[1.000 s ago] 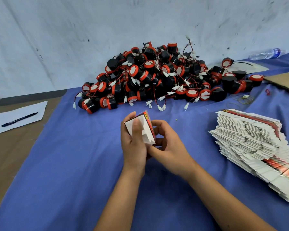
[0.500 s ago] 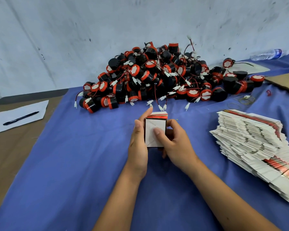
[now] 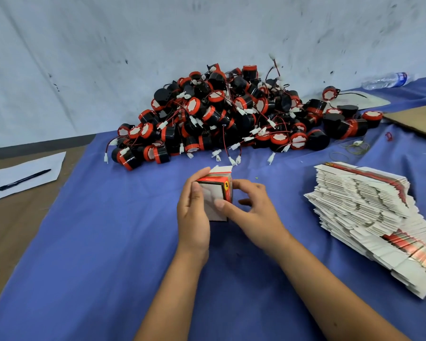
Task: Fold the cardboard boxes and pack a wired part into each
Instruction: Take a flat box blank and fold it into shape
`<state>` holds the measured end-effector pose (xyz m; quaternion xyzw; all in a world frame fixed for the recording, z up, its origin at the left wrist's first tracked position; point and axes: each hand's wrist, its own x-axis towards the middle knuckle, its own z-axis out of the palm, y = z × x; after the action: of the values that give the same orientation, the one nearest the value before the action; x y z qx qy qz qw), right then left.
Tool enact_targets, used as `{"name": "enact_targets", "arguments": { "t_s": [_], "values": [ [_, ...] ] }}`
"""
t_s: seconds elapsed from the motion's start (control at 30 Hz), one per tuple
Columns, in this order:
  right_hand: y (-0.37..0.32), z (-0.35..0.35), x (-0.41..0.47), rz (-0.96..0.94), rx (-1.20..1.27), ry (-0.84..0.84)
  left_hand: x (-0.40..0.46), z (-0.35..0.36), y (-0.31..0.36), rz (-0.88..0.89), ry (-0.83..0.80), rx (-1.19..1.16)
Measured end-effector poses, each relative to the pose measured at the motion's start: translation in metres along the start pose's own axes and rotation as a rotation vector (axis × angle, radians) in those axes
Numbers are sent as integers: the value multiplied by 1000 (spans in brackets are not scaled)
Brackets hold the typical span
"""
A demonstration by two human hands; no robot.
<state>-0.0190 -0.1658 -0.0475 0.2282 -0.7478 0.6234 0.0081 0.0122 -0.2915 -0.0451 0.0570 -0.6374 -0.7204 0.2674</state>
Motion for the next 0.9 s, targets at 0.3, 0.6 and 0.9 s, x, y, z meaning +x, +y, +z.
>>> {"name": "enact_targets", "arguments": {
  "t_s": [0.3, 0.6, 0.9],
  "values": [
    [-1, 7, 2, -358, -917, -72, 3, -4, -13, 21, -33, 277],
    [1, -11, 53, -270, -511, 494, 20, -23, -27, 109, 224, 665],
    [41, -57, 138, 507, -1077, -10, 3, 12, -17, 343, 44, 799]
  ]
}}
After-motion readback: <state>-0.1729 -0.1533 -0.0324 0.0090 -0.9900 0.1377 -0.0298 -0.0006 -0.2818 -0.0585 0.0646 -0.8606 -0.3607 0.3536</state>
